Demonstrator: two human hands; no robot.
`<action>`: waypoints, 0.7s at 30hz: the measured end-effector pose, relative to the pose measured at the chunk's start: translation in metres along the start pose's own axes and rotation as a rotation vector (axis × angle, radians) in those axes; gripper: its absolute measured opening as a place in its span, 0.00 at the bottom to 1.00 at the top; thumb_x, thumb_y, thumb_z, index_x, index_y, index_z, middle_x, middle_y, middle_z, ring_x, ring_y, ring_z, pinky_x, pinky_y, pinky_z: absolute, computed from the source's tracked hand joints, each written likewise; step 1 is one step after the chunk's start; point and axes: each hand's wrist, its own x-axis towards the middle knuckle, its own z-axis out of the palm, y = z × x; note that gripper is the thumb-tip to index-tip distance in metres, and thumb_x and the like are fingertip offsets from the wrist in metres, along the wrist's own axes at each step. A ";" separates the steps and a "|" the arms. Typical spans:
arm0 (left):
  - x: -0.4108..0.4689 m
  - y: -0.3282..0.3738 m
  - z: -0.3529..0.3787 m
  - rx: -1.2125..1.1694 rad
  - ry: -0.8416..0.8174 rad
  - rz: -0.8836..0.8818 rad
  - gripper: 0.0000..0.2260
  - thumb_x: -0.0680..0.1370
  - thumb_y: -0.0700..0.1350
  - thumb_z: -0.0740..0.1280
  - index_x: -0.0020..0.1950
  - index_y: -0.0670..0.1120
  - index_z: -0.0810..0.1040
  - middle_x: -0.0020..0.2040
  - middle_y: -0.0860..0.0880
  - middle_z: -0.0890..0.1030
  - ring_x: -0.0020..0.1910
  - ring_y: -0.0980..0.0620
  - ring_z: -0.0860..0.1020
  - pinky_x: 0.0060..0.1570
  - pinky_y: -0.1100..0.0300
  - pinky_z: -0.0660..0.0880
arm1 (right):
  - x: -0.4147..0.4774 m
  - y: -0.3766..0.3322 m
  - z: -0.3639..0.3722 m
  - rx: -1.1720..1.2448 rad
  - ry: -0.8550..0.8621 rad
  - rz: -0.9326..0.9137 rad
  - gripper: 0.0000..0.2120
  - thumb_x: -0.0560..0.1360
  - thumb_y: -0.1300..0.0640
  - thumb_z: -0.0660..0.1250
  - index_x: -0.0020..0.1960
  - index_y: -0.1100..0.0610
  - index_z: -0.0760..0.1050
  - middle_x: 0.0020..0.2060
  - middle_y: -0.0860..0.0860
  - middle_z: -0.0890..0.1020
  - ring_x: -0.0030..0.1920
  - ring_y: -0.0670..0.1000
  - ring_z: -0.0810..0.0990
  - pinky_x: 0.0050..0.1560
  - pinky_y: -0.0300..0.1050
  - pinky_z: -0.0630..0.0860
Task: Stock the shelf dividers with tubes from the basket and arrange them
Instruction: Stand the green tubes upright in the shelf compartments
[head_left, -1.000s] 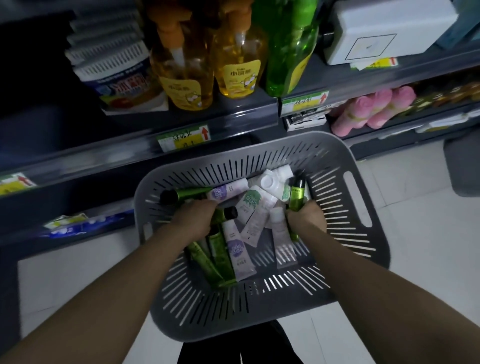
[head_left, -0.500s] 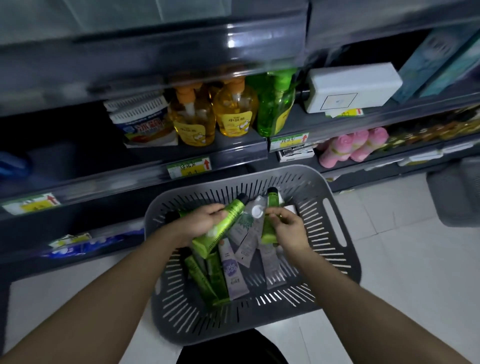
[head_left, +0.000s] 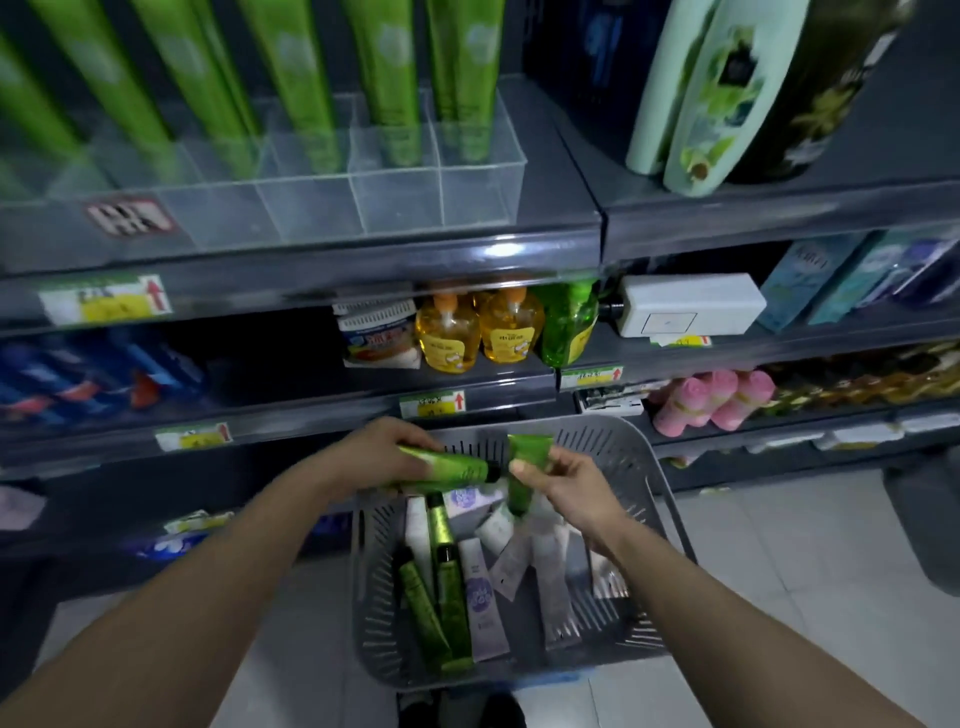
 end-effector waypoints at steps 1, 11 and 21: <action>-0.008 0.005 -0.005 0.028 0.018 0.018 0.09 0.75 0.41 0.70 0.53 0.51 0.82 0.50 0.49 0.82 0.45 0.49 0.81 0.46 0.53 0.79 | 0.000 -0.006 0.001 -0.059 0.007 -0.025 0.24 0.66 0.45 0.76 0.45 0.66 0.79 0.36 0.51 0.80 0.39 0.48 0.78 0.43 0.40 0.75; -0.079 0.045 -0.074 0.033 0.453 0.321 0.09 0.70 0.40 0.76 0.40 0.37 0.78 0.29 0.48 0.74 0.29 0.56 0.72 0.32 0.61 0.68 | -0.020 -0.093 0.026 -0.206 0.005 -0.422 0.09 0.75 0.56 0.69 0.42 0.57 0.69 0.31 0.49 0.69 0.33 0.46 0.68 0.36 0.40 0.66; -0.138 0.082 -0.154 -0.019 0.686 0.502 0.06 0.75 0.44 0.70 0.40 0.54 0.81 0.40 0.52 0.82 0.42 0.53 0.78 0.51 0.55 0.73 | -0.047 -0.191 0.077 -0.289 -0.017 -0.750 0.05 0.75 0.54 0.69 0.45 0.53 0.73 0.35 0.50 0.70 0.38 0.51 0.72 0.40 0.50 0.75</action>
